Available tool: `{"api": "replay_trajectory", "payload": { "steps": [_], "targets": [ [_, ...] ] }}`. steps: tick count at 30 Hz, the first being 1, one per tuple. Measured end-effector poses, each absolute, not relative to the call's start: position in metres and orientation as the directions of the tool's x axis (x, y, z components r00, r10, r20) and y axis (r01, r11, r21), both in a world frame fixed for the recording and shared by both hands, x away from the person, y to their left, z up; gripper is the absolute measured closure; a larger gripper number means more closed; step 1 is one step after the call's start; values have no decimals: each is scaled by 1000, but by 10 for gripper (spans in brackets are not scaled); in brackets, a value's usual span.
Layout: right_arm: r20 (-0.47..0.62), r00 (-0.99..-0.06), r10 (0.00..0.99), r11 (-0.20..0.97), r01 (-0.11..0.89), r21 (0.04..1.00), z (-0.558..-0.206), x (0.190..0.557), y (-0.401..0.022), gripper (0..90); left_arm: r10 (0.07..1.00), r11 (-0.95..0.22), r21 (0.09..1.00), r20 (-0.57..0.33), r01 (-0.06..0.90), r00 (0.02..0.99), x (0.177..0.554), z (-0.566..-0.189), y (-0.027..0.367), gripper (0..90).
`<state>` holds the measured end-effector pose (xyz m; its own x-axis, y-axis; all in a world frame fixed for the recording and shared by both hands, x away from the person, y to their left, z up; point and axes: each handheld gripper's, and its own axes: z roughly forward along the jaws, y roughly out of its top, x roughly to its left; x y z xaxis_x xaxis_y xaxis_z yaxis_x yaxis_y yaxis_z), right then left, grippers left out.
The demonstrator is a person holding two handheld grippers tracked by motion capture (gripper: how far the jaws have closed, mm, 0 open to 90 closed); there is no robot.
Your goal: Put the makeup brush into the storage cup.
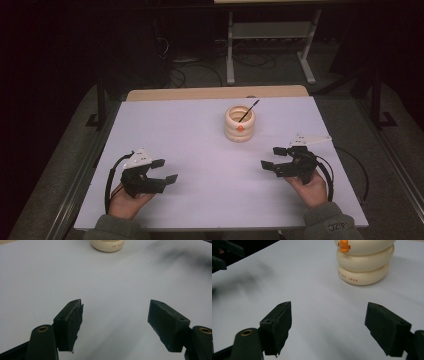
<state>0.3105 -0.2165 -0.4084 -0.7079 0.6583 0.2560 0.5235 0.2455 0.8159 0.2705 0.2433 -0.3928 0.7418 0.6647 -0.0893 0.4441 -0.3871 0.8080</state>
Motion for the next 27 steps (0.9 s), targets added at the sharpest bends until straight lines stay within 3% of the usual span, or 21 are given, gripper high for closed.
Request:
{"api": "replay_trajectory", "payload": {
  "steps": [27],
  "targets": [
    [281, -703, 654, 230, 538, 811, -418, 288, -226, 184, 656, -402, 801, -86, 443, 750, 261, -400, 250, 256]
  ]
}}
